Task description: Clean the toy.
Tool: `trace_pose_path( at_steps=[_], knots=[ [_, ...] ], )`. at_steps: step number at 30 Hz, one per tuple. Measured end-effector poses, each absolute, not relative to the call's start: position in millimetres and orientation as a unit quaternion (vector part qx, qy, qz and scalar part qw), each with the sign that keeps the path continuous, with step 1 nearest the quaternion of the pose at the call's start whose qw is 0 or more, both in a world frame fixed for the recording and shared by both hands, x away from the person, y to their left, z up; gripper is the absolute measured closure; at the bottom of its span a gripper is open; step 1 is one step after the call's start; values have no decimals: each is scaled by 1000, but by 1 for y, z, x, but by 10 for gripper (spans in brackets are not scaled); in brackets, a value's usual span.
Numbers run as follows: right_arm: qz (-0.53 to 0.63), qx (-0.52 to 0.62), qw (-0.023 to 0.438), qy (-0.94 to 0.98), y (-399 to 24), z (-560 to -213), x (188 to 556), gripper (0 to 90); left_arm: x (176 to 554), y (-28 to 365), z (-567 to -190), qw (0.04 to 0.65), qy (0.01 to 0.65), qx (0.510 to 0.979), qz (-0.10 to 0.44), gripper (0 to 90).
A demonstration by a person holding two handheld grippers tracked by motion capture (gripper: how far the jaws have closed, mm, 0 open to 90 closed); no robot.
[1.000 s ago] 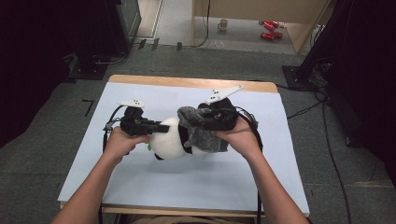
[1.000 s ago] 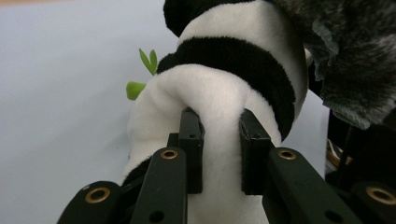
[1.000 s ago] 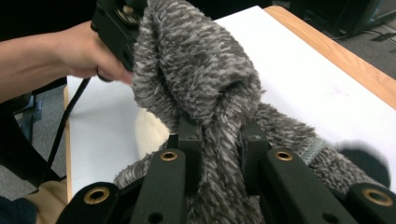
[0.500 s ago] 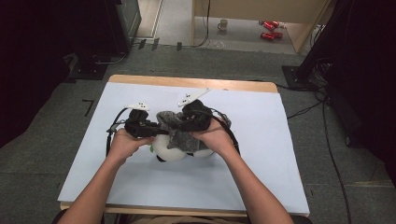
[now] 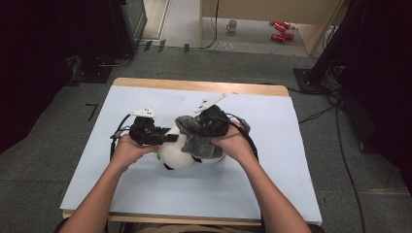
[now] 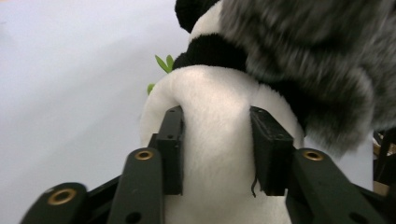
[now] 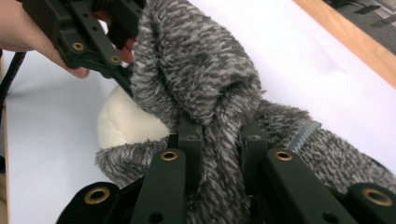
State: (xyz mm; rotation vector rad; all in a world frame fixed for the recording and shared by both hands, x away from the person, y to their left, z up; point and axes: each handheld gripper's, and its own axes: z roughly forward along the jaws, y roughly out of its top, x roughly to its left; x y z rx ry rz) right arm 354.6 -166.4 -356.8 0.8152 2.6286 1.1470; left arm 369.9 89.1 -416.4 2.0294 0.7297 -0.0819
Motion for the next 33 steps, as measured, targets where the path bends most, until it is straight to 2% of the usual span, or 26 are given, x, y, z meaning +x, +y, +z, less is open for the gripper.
trace_pose_path(
  at_steps=[10,16,25,27,30,33],
  knots=[
    [394,299,91,864,-204,-351,355,773,369,95,-416,491,280,824,-38,446],
    [395,297,91,865,-208,-352,353,773,364,99,-413,492,262,829,-46,412],
    [394,296,92,865,-206,-353,354,773,359,106,-419,487,254,835,-48,408],
    [393,299,94,865,-206,-353,355,773,360,107,-421,485,258,834,-49,441],
    [391,300,96,865,-209,-352,356,773,361,104,-424,478,259,838,-44,584],
    [388,306,101,863,-216,-351,356,773,363,104,-426,476,266,837,-45,663]
  ],
)
